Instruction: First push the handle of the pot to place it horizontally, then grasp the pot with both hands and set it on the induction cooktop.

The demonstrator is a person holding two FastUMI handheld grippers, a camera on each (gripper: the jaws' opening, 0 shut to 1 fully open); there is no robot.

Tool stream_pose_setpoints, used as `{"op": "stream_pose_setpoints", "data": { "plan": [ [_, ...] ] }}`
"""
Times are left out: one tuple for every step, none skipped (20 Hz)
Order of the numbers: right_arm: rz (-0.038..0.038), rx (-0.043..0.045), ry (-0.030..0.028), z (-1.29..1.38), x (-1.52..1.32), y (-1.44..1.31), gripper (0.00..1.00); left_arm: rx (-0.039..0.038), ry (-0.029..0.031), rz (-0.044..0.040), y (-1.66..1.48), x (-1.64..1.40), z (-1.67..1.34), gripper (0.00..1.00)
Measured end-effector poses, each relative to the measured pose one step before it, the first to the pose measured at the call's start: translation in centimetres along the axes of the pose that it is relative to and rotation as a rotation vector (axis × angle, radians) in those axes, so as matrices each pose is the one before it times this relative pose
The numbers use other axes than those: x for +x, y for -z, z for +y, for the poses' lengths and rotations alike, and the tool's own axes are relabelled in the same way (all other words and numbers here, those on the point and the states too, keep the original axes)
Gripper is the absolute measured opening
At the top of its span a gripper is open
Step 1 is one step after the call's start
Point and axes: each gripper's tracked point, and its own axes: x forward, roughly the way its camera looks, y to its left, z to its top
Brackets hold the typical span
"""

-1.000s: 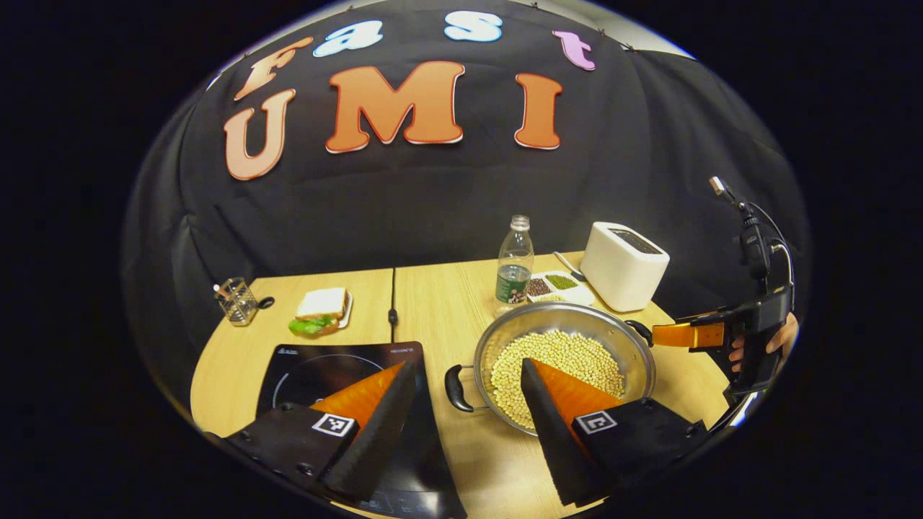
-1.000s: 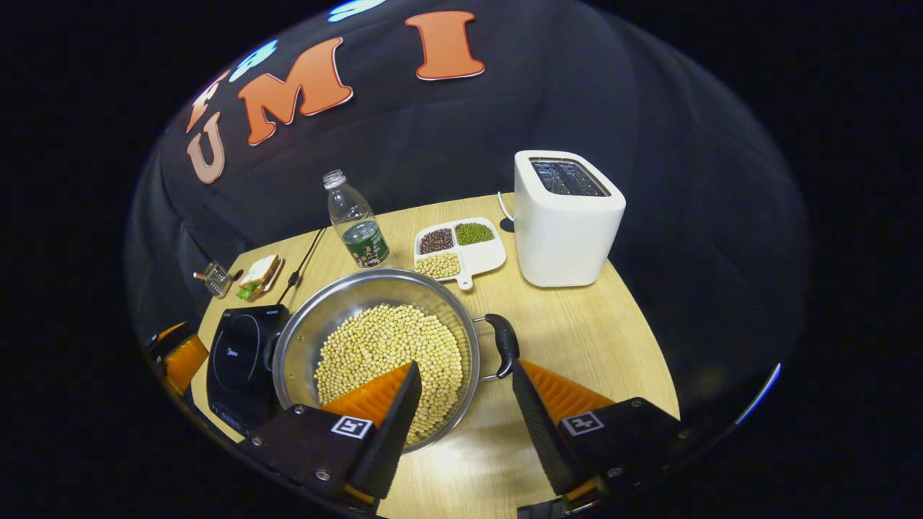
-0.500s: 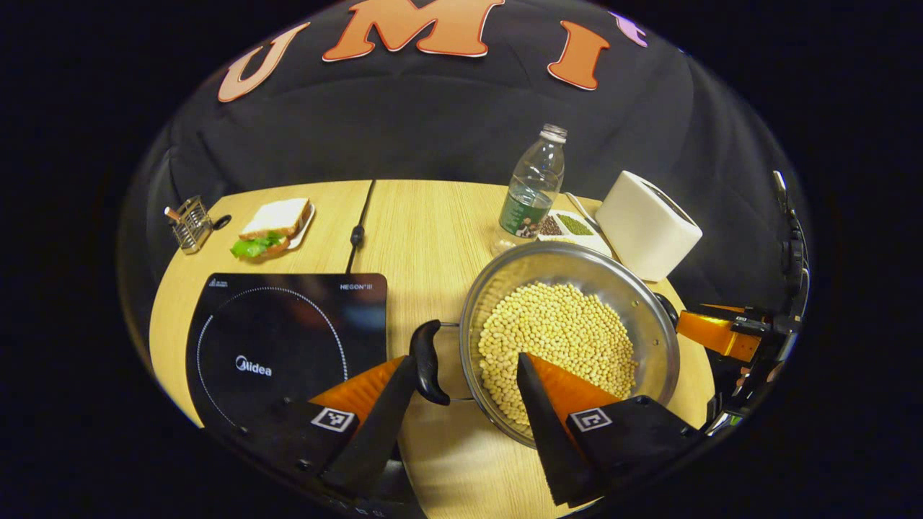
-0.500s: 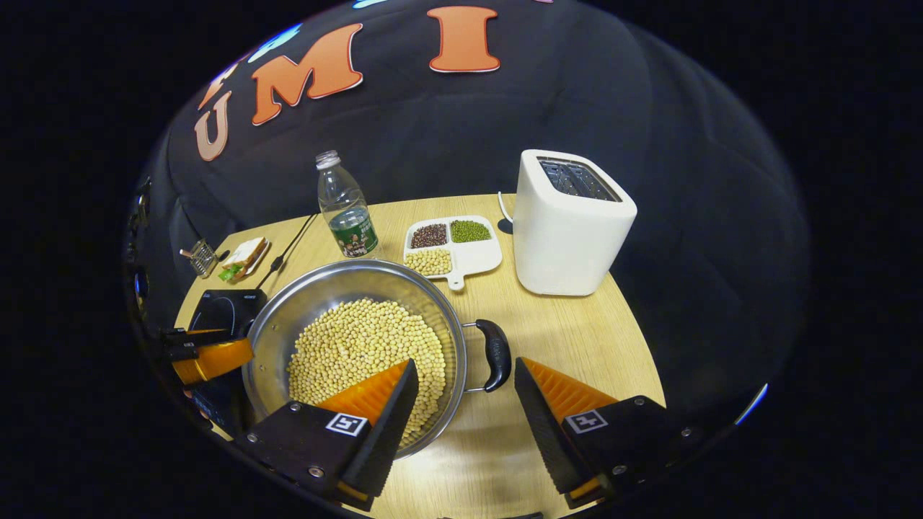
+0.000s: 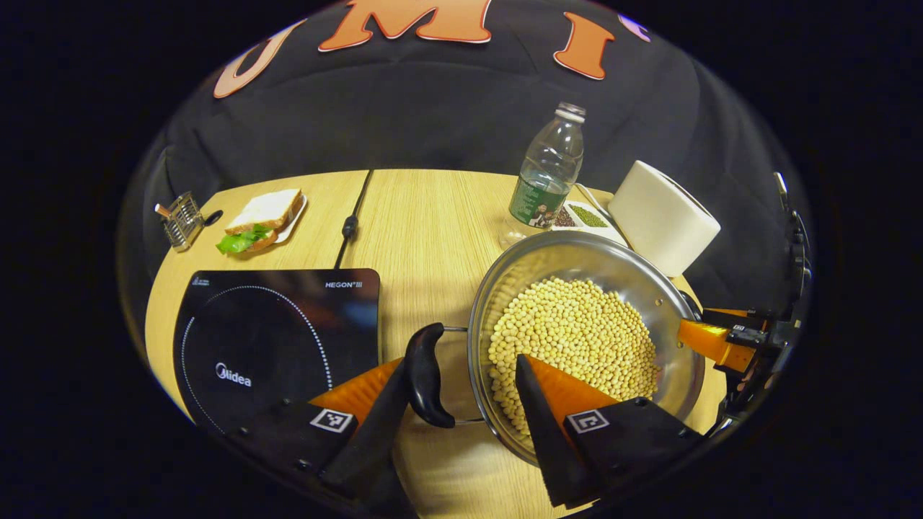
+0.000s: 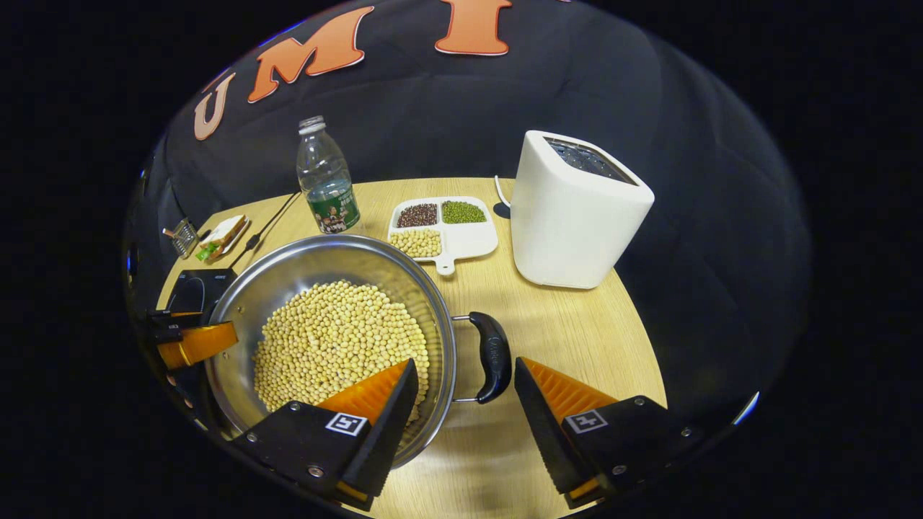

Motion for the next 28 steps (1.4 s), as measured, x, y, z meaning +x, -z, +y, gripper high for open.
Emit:
{"op": "stream_pose_setpoints", "data": {
  "plan": [
    [0.02088, 0.01703, 0.00246, -0.071, 0.532, 0.465, 0.84, -0.03611, 0.0225, -0.00586, -0.035, 0.613, -0.38, 0.94],
    [0.01229, 0.01285, 0.0032, -0.123, 0.428, 0.298, 0.8, -0.02189, 0.02494, 0.01496, 0.59, 0.582, -0.151, 0.92],
    [0.00551, 0.00701, 0.00956, -0.199, 0.485, 0.218, 0.84, -0.0117, 0.02678, 0.02025, 0.738, 0.592, -0.397, 0.92],
    [0.00433, 0.00033, 0.01086, -0.21, 0.328, 0.106, 0.84, -0.01351, 0.02835, 0.02766, 0.668, 0.366, -0.546, 0.9],
    [0.00413, -0.00435, 0.0127, -0.311, 0.356, 0.035, 0.82, 0.02416, -0.02353, -0.01667, -0.095, 0.321, 0.186, 0.9],
    [0.00823, -0.00396, 0.00479, -0.158, 0.201, 0.318, 0.81, 0.02835, -0.01149, -0.01752, -0.513, 0.589, 0.171, 0.87],
    [0.00404, -0.00583, 0.00336, -0.216, 0.274, 0.203, 0.78, 0.01872, -0.01421, -0.00643, -0.183, 0.076, -0.088, 0.84],
    [0.00285, 0.00532, -0.00933, -0.122, 0.058, 0.149, 0.77, 0.02396, -0.01519, -0.01286, -0.121, 0.409, 0.081, 0.87],
    [0.00014, 0.01493, -0.00925, -0.09, 0.297, -0.111, 0.76, 0.02379, -0.02325, -0.01497, -0.238, 0.279, 0.356, 0.87],
    [-0.00224, 0.01804, -0.01029, 0.203, 0.194, 0.002, 0.76, 0.02329, -0.01784, -0.01204, -0.24, 0.177, 0.275, 0.84],
    [0.00032, 0.0129, -0.00764, 0.049, 0.252, -0.035, 0.72, 0.02682, -0.02714, -0.02016, -0.369, 0.217, 0.507, 0.84],
    [-0.00532, 0.00566, -0.00647, 0.077, 0.053, -0.054, 0.75, 0.01626, -0.00896, -0.01181, -0.088, 0.228, 0.202, 0.8],
    [-0.00329, -0.00537, -0.00258, -0.016, 0.032, -0.092, 0.73, 0.01111, -0.01534, -0.00743, -0.384, 0.178, 0.286, 0.81],
    [-0.00679, -0.0073, 0.00015, 0.108, -0.122, 0.074, 0.72, 0.00558, -0.01358, -0.00732, 0.021, 0.006, 0.015, 0.81],
    [-0.00346, -0.00493, 0.0022, 0.127, -0.125, -0.149, 0.71, 0.00261, -0.00801, -0.00733, -0.261, 0.1, 0.064, 0.8],
    [-0.00349, -0.00636, 0.00199, -0.038, -0.194, -0.113, 0.71, 0.00566, -0.00213, -0.00055, 0.071, -0.025, -0.13, 0.79],
    [-0.00161, -0.0095, 0.00458, -0.064, -0.141, -0.042, 0.65, 0.00069, -0.0035, -0.00311, -0.052, -0.033, 0.109, 0.78],
    [-0.00067, -0.00749, 0.00312, 0.003, -0.018, -0.088, 0.67, 0.00554, -0.00387, -0.00359, -0.123, 0.188, 0.093, 0.75],
    [-0.00366, -0.00743, 0.00156, 0.12, -0.228, -0.04, 0.66, -0.00193, -0.00693, -0.00121, 0.036, -0.258, 0.074, 0.75],
    [-0.00612, -0.00786, 0.00427, 0.15, -0.111, 0.265, 0.66, -0.00225, -0.00115, -0.00156, 0.109, 0.053, -0.077, 0.76],
    [-0.0088, -0.0091, 0.00555, 0.005, -0.225, -0.183, 0.65, -0.00395, -0.00431, 0.00267, 0.235, -0.112, 0.066, 0.76],
    [-0.00658, -0.01041, 0.00584, 0.105, -0.413, 0.022, 0.65, -0.00344, -0.00219, -0.00435, -0.031, -0.319, 0.093, 0.76],
    [-0.00882, -0.00477, 0.00326, 0.078, -0.523, -0.149, 0.61, -0.00357, -0.00609, -0.00669, -0.056, -0.608, 0.118, 0.76],
    [-0.01022, 0.00082, 0.00149, 0.033, -0.758, -0.118, 0.65, 0.00215, -0.00402, -0.01398, -0.416, -0.704, 0.145, 0.76],
    [-0.01237, 0.00624, -0.00156, 0.05, -0.697, -0.31, 0.61, 0.0008, -0.00485, -0.01555, -0.374, -0.745, 0.195, 0.74],
    [-0.01311, 0.00348, -0.00104, 0.122, -0.71, -0.27, 0.65, 0.00343, -0.00088, -0.01643, -0.543, -0.808, 0.282, 0.76],
    [-0.01288, -0.00066, 0.00066, 0.261, -0.77, -0.398, 0.65, 0.00311, -0.00187, -0.01314, -0.359, -0.704, 0.304, 0.75],
    [-0.01388, -0.00119, 0.00133, 0.332, -0.851, -0.307, 0.65, 0.0022, -0.00171, -0.01355, -0.458, -0.764, 0.437, 0.75]
  ]
}}
